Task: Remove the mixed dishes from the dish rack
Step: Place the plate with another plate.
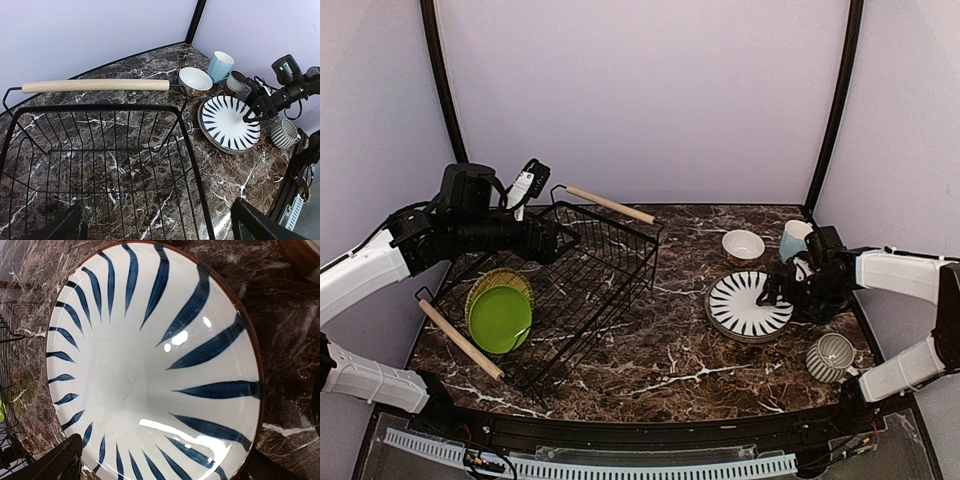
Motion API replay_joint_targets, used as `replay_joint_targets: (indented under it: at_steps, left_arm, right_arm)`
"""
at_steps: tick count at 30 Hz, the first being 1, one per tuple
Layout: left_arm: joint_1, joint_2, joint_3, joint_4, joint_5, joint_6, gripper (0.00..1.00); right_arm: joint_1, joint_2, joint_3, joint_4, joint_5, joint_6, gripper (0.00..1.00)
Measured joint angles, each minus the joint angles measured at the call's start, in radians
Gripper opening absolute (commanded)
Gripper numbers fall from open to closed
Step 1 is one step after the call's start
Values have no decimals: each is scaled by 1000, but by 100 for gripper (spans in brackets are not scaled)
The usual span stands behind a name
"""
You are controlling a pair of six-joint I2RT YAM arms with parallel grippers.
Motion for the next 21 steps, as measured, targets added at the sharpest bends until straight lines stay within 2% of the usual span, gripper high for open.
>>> replay_joint_targets:
  at_steps: [7, 14, 21]
  left_arm:
    - [0, 3, 2, -17, -23, 0, 99]
    - [0, 8, 14, -48, -68, 1, 99]
    - [7, 24, 80, -191, -186, 36, 99]
  right_arm:
    - [-1, -53, 0, -100, 52, 24, 99]
    - [0, -103, 0, -113, 31, 33, 99]
    - [28, -159, 67, -117, -38, 2, 99]
